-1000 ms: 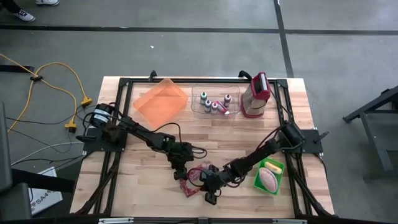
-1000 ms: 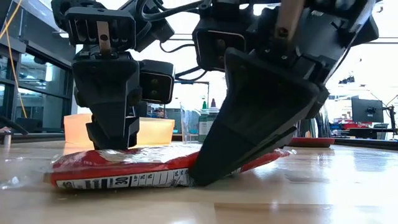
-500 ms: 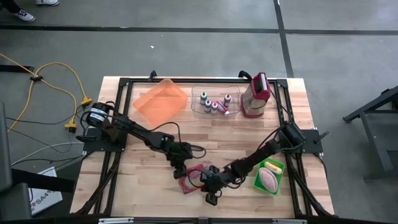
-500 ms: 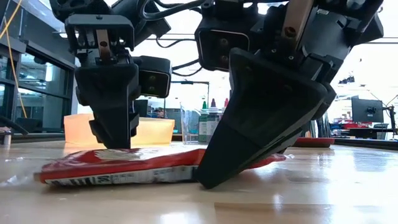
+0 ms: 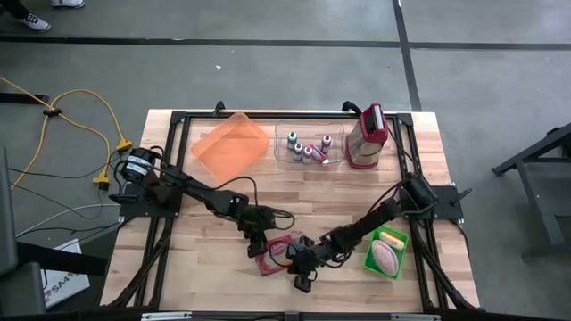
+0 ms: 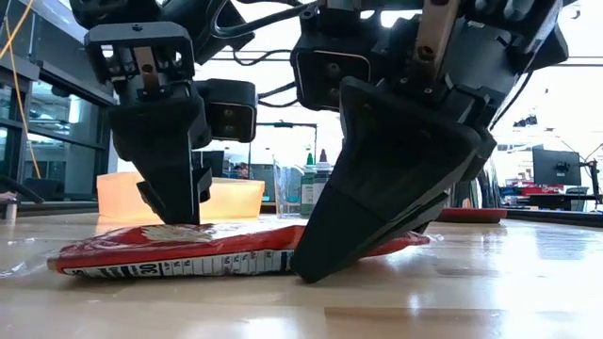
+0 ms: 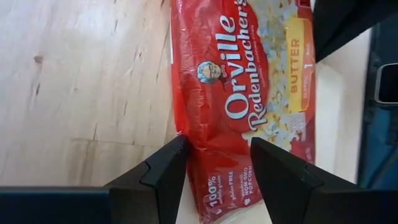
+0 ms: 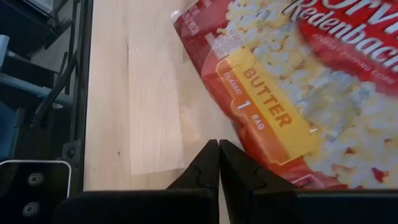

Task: Pick & Place Food Item
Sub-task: Put the red popcorn bag into the orange bin

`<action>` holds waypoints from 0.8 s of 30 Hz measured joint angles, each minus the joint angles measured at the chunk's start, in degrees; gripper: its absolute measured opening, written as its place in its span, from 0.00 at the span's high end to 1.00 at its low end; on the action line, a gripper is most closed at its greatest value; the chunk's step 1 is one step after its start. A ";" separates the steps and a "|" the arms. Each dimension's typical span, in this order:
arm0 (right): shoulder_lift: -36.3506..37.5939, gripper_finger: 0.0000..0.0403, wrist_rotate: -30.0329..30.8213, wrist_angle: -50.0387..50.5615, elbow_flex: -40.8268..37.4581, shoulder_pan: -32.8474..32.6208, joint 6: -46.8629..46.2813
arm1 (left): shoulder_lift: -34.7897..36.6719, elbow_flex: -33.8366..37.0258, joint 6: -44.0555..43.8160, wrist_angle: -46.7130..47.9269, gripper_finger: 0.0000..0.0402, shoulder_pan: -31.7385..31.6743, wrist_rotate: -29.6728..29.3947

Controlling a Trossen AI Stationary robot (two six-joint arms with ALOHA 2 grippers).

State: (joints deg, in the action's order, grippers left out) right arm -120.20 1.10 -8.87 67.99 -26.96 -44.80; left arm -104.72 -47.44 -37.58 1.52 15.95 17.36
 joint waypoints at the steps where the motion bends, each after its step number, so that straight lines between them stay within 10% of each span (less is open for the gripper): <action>1: 0.00 0.99 0.02 -0.02 0.00 0.08 0.00 | -0.06 0.05 -0.12 -0.69 0.56 -0.07 1.01; 24: 0.02 0.99 -0.23 -0.39 0.00 1.01 1.05 | -1.23 0.11 -4.07 -14.15 0.56 -2.45 13.68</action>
State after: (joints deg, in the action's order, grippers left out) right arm -120.18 0.87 -9.25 67.99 -25.96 -43.75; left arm -105.95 -47.33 -41.66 -12.63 13.50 31.04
